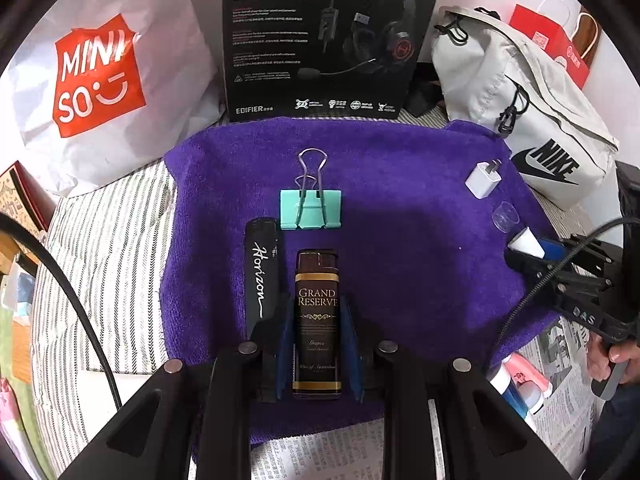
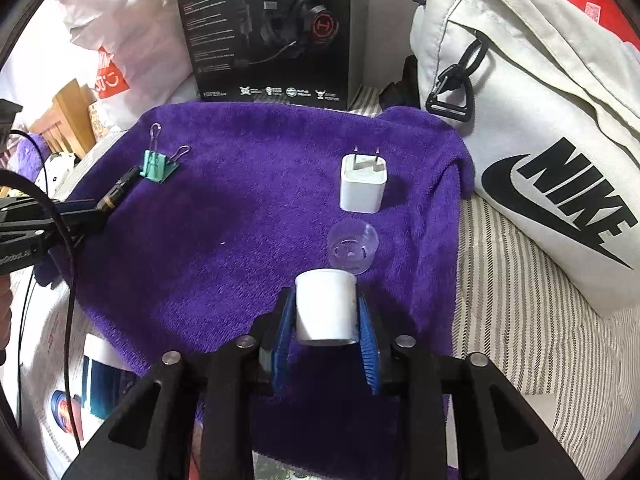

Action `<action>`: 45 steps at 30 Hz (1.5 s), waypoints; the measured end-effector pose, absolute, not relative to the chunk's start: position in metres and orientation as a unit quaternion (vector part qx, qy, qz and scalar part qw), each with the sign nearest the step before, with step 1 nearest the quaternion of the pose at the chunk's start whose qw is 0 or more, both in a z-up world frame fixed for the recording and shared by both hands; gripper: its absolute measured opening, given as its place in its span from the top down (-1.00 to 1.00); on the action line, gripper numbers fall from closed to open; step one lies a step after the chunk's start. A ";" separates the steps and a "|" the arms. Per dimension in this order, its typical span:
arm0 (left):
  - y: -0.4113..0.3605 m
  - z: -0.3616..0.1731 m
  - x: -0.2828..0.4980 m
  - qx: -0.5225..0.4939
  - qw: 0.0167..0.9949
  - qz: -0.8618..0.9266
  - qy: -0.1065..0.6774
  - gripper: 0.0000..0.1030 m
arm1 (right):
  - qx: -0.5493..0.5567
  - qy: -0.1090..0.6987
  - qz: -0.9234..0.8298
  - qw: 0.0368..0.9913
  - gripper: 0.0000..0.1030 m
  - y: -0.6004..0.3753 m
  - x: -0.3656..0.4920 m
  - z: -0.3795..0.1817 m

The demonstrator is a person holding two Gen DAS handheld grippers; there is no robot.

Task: Organize rigid objects
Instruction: 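Set the bottle by the Horizon tube with left tool while right tool sets the roll, then move the left tool to the Vaseline jar while the right tool moves toward the pink tube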

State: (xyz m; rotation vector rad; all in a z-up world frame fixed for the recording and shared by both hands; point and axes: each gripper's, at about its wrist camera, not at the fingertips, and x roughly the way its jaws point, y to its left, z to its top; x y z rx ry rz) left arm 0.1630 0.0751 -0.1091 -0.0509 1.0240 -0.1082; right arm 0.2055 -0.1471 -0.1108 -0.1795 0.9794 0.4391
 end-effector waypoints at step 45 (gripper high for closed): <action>0.038 -0.085 0.063 -0.024 0.870 -0.088 0.485 0.30 | 0.016 0.430 0.168 0.887 -0.01 -0.207 0.087 -0.060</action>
